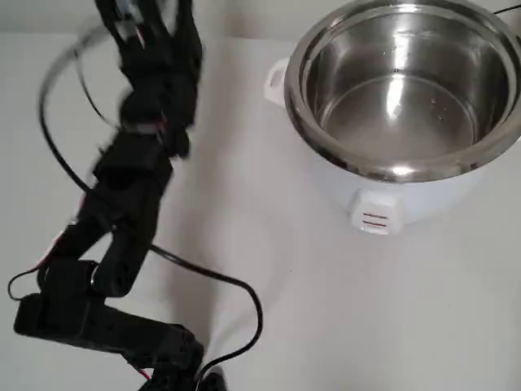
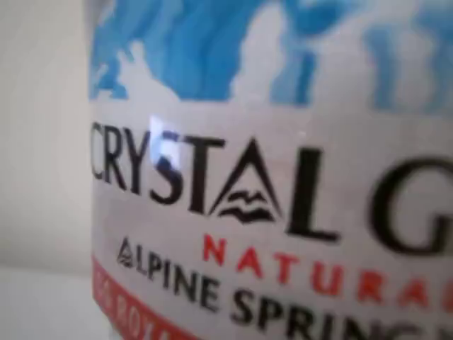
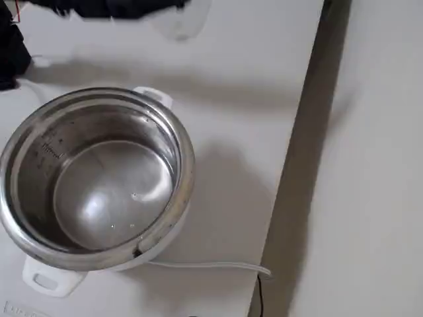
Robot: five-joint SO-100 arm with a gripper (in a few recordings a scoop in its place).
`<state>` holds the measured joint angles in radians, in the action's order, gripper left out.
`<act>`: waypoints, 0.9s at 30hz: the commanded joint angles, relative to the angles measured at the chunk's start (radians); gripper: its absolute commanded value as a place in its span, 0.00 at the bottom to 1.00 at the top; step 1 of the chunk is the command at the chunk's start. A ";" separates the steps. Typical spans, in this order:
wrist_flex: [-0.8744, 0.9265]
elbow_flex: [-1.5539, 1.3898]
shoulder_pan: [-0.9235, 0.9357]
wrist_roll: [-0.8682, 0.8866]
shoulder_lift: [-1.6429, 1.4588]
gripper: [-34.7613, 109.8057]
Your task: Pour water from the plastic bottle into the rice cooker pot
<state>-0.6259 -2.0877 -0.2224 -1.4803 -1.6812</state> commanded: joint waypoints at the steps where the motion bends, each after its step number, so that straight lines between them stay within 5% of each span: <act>1: -0.448 -0.153 0.000 0.009 0.172 0.27; 10: -0.775 -0.009 0.006 0.034 0.638 0.27; 27: -0.653 0.548 0.034 0.040 1.094 0.53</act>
<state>-1.2947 -1.7135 -0.2117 -1.4542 -0.6305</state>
